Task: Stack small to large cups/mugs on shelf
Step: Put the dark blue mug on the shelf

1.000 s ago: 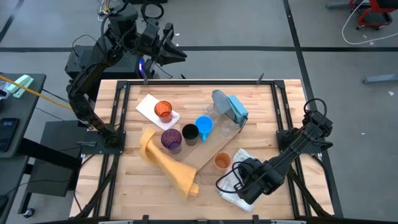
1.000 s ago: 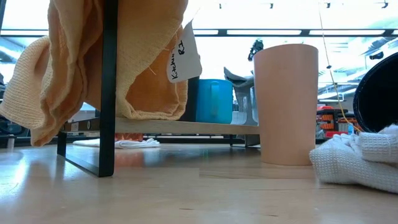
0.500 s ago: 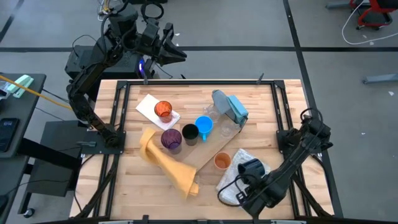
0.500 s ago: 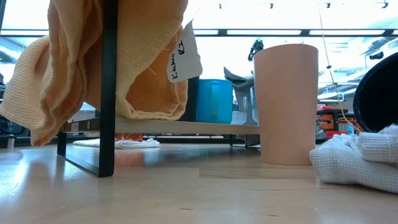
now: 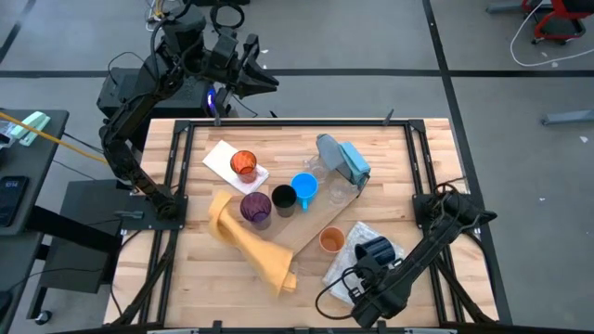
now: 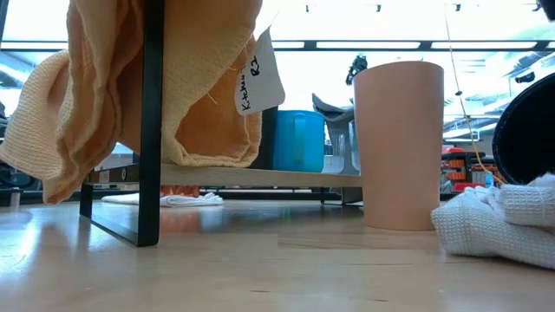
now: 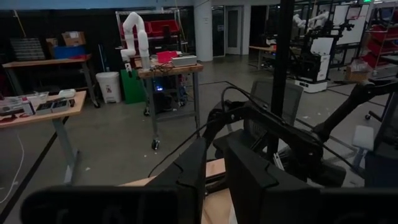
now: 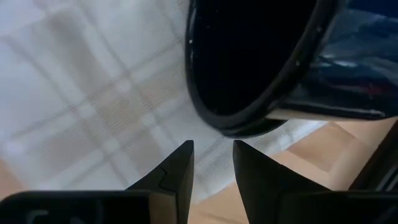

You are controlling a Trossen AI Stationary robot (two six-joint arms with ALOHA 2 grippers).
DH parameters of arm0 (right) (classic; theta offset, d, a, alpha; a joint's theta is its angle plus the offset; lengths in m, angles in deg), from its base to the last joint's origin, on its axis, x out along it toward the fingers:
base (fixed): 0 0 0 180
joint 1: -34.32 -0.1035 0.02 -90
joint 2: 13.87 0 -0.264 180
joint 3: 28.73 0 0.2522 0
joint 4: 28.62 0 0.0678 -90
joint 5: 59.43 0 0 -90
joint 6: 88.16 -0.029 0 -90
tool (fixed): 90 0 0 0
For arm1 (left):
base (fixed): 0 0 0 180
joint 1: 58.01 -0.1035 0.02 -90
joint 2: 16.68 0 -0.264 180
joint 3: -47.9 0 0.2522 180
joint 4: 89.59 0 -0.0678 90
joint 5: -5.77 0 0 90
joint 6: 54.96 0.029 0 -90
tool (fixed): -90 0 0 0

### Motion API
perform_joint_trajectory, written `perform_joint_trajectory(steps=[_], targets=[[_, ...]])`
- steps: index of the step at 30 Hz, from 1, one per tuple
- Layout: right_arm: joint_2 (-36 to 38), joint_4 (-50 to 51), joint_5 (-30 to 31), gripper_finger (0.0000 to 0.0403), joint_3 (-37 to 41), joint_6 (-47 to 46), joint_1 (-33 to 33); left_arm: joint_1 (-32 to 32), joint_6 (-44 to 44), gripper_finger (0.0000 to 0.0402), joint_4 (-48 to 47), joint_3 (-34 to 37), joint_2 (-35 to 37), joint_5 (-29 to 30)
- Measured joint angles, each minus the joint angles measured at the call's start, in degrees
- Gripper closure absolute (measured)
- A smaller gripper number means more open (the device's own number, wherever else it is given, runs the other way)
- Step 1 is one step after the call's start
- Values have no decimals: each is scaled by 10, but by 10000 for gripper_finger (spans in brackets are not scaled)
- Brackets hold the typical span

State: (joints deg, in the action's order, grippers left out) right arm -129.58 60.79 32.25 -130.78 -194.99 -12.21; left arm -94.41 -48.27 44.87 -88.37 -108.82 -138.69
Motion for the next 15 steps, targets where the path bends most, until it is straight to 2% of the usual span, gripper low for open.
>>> perform_joint_trajectory(steps=[15], targets=[[-50, -4, 3, 284, 0, 14, 2, 0, -2, 336, 3, 0, 0, 0]])
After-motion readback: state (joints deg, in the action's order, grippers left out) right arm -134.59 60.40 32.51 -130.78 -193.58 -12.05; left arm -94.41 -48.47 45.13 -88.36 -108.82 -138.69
